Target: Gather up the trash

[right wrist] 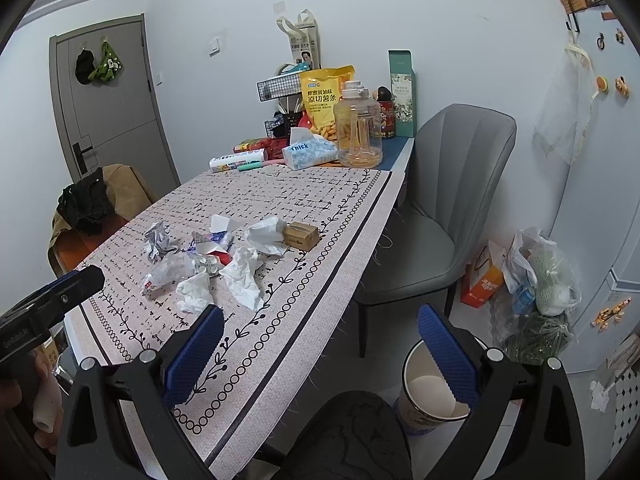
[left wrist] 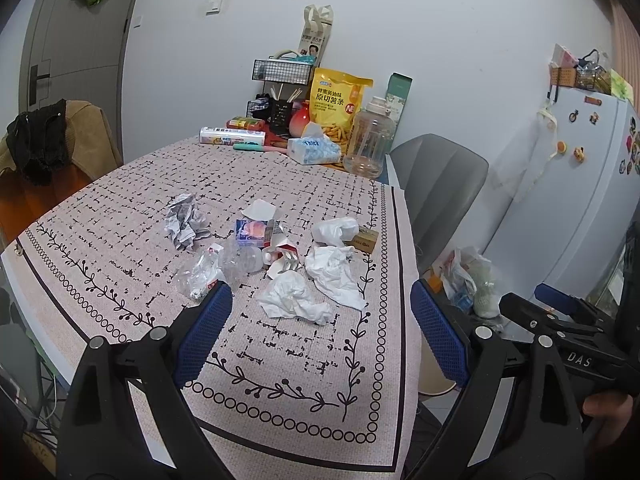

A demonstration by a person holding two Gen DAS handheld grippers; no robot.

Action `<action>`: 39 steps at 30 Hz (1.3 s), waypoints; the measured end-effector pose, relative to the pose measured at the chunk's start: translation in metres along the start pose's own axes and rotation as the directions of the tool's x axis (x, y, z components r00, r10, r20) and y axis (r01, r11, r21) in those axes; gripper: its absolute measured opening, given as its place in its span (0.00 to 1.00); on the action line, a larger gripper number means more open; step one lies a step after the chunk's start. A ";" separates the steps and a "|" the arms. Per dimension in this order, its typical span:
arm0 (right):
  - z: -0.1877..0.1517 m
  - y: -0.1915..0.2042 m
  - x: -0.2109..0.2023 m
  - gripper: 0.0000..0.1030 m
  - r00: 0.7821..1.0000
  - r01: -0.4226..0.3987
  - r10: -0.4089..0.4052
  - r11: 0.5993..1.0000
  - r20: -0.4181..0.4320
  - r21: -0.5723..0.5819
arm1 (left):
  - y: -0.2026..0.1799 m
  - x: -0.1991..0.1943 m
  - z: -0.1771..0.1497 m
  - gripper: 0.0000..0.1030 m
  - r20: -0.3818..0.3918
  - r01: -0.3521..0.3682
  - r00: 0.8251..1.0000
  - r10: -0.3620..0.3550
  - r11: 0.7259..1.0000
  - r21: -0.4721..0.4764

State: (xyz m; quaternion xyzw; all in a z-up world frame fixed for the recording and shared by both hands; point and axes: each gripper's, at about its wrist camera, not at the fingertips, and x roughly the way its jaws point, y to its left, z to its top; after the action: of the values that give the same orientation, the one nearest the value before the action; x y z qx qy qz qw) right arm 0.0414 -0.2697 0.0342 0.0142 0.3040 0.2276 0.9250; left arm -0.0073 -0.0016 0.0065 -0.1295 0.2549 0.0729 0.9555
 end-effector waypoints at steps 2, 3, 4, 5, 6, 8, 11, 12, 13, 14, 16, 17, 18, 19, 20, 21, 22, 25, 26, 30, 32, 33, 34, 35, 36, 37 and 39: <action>0.000 0.000 0.000 0.92 1.000 0.001 -0.001 1.000 0.000 -0.003 | 0.000 0.000 0.000 0.87 0.001 0.001 1.000 -0.001 1.000 0.000; 0.000 0.000 0.000 0.92 1.000 0.001 -0.001 1.000 -0.001 -0.004 | 0.000 0.000 0.000 0.87 0.001 0.002 1.000 -0.002 1.000 -0.002; 0.000 0.000 0.000 0.92 1.000 0.001 -0.001 1.000 0.000 -0.005 | 0.000 0.001 -0.001 0.87 0.000 0.005 1.000 -0.005 1.000 -0.006; 0.000 -0.001 0.000 0.92 1.000 0.001 -0.001 1.000 0.000 -0.007 | 0.001 0.001 -0.001 0.87 0.000 0.007 1.000 -0.007 1.000 -0.007; 0.000 -0.001 0.000 0.92 1.000 0.002 -0.002 1.000 0.000 -0.007 | 0.001 0.001 -0.001 0.87 0.000 0.007 1.000 -0.007 1.000 -0.008; -0.001 -0.001 0.001 0.92 1.000 0.002 -0.002 1.000 -0.002 -0.005 | 0.002 0.003 -0.002 0.87 -0.004 0.010 1.000 -0.010 1.000 -0.010; -0.001 -0.001 0.003 0.92 1.000 0.003 -0.003 1.000 -0.005 -0.005 | 0.004 0.004 -0.002 0.87 -0.008 0.010 1.000 -0.010 1.000 -0.014; 0.000 0.000 0.004 0.92 1.000 0.003 -0.003 1.000 -0.006 -0.006 | 0.005 0.005 -0.002 0.87 -0.009 0.010 1.000 -0.010 1.000 -0.015; 0.000 0.000 0.005 0.92 1.000 0.003 -0.003 1.000 -0.007 -0.007 | 0.007 0.007 -0.002 0.87 -0.011 0.009 1.000 -0.009 1.000 -0.018; 0.000 0.000 0.007 0.92 1.000 0.002 -0.002 1.000 -0.009 -0.009 | 0.008 0.008 -0.002 0.87 -0.013 0.008 1.000 -0.008 1.000 -0.019; 0.001 0.001 0.009 0.92 1.000 -0.001 0.001 1.000 -0.009 -0.013 | 0.011 0.011 -0.001 0.87 -0.018 0.006 1.000 -0.006 1.000 -0.025; 0.002 0.001 0.011 0.92 1.000 -0.004 0.004 1.000 -0.009 -0.017 | 0.013 0.013 -0.002 0.87 -0.020 0.004 1.000 -0.005 1.000 -0.029; 0.002 0.002 0.012 0.92 1.000 -0.008 0.008 1.000 -0.010 -0.021 | 0.016 0.015 -0.002 0.87 -0.023 0.003 1.000 -0.004 0.999 -0.033; 0.003 0.003 0.014 0.92 1.000 -0.012 0.012 1.000 -0.011 -0.024 | 0.019 0.018 -0.002 0.87 -0.029 0.002 1.000 -0.003 0.999 -0.038; 0.004 0.003 0.017 0.92 1.000 -0.022 0.022 0.999 -0.013 -0.031 | 0.022 0.021 -0.001 0.87 -0.035 -0.001 0.999 -0.001 0.999 -0.042; 0.004 0.005 0.019 0.92 0.999 -0.031 0.031 0.999 -0.016 -0.035 | 0.025 0.024 -0.001 0.87 -0.040 -0.004 0.999 0.002 0.999 -0.044; 0.005 0.006 0.022 0.92 0.999 -0.040 0.039 0.998 -0.020 -0.038 | 0.028 0.028 -0.001 0.87 -0.049 -0.009 0.999 0.007 0.999 -0.047; 0.008 0.009 0.034 0.89 0.997 -0.073 0.071 0.996 -0.044 -0.043 | 0.039 0.041 -0.001 0.85 -0.079 -0.023 0.997 0.018 0.998 -0.064; 0.009 0.011 0.039 0.87 0.995 -0.084 0.081 0.996 -0.053 -0.044 | 0.043 0.046 -0.002 0.83 -0.090 -0.026 0.996 0.020 0.997 -0.071; 0.012 0.016 0.059 0.81 0.987 -0.133 0.128 0.991 -0.100 -0.036 | 0.059 0.061 -0.002 0.79 -0.118 -0.064 0.992 0.053 0.994 -0.090; 0.013 0.019 0.069 0.76 0.981 -0.153 0.148 0.988 -0.122 -0.032 | 0.071 0.069 -0.001 0.78 -0.129 -0.087 0.989 0.073 0.991 -0.106; 0.014 0.020 0.075 0.74 0.978 -0.168 0.162 0.985 -0.134 -0.029 | 0.076 0.073 0.000 0.78 -0.136 -0.097 0.987 0.082 0.989 -0.108; 0.015 0.020 0.079 0.73 0.975 -0.176 0.170 0.984 -0.142 -0.028 | 0.081 0.079 0.001 0.78 -0.147 -0.109 0.985 0.093 0.988 -0.110; 0.016 0.022 0.085 0.71 0.972 -0.186 0.180 0.982 -0.154 -0.025 | 0.086 0.084 0.002 0.78 -0.157 -0.119 0.982 0.101 0.987 -0.112; 0.016 0.024 0.090 0.71 0.969 -0.194 0.188 0.981 -0.163 -0.022 | 0.090 0.089 0.003 0.78 -0.167 -0.129 0.980 0.109 0.985 -0.114; 0.016 0.025 0.093 0.69 0.966 -0.201 0.195 0.979 -0.169 -0.020 | 0.093 0.093 0.003 0.78 -0.174 -0.135 0.978 0.114 0.984 -0.114; 0.019 0.029 0.104 0.67 0.959 -0.221 0.214 0.975 -0.188 -0.016 | 0.100 0.104 0.005 0.78 -0.199 -0.150 0.972 0.125 0.982 -0.117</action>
State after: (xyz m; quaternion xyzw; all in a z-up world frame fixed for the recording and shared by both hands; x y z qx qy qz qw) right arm 0.1143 -0.1968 -0.0039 0.0093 0.3809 0.3336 0.8623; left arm 0.0639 0.1029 -0.0632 -0.1802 0.3485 0.1430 0.9087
